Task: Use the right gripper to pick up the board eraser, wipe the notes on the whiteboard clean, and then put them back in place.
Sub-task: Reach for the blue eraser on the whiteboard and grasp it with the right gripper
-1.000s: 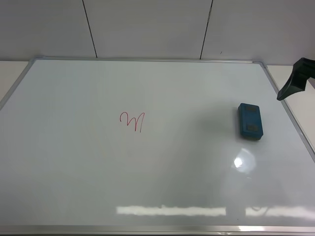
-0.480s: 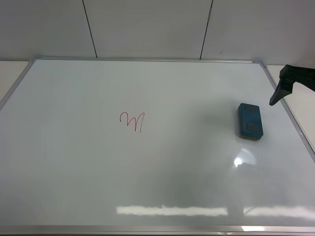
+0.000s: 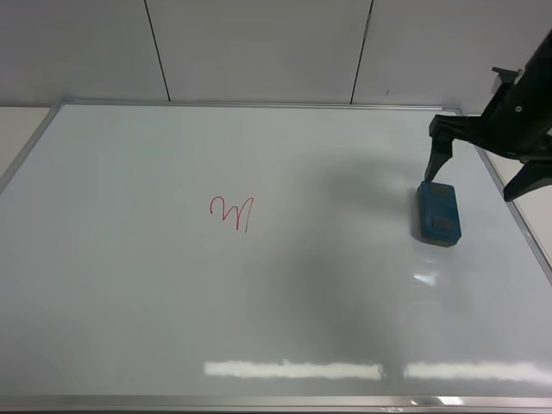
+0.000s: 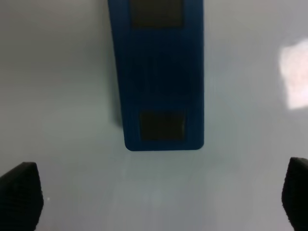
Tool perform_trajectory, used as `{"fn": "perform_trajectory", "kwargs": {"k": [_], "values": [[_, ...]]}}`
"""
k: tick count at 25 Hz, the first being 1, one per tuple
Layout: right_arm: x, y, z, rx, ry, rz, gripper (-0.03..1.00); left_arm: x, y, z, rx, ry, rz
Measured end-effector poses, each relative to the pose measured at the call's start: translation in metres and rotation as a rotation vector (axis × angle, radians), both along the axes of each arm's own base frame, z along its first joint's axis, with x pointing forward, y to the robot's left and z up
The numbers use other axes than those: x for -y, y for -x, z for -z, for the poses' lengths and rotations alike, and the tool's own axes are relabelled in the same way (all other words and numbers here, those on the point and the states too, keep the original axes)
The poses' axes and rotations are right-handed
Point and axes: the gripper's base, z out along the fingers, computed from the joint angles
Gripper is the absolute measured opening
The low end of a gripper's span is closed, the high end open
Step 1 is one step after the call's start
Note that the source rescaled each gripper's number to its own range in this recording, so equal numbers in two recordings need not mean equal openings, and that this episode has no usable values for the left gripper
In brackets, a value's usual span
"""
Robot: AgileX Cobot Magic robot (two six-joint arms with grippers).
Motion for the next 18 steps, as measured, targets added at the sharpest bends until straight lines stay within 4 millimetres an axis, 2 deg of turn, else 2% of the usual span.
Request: {"fn": "perform_trajectory", "kwargs": {"k": [7,13,18], "values": [[-0.003,-0.009,0.016,-0.042,0.057,-0.002,1.0,0.0,0.0,0.0,0.0,0.0,0.0],[-0.002,-0.014,0.017,0.005,0.065,-0.005,1.0,0.0,0.0,0.0,0.0,0.0,0.0],[-0.002,-0.02,0.027,-0.001,0.069,-0.007,1.0,0.0,0.0,0.0,0.0,0.0,0.0]]}}
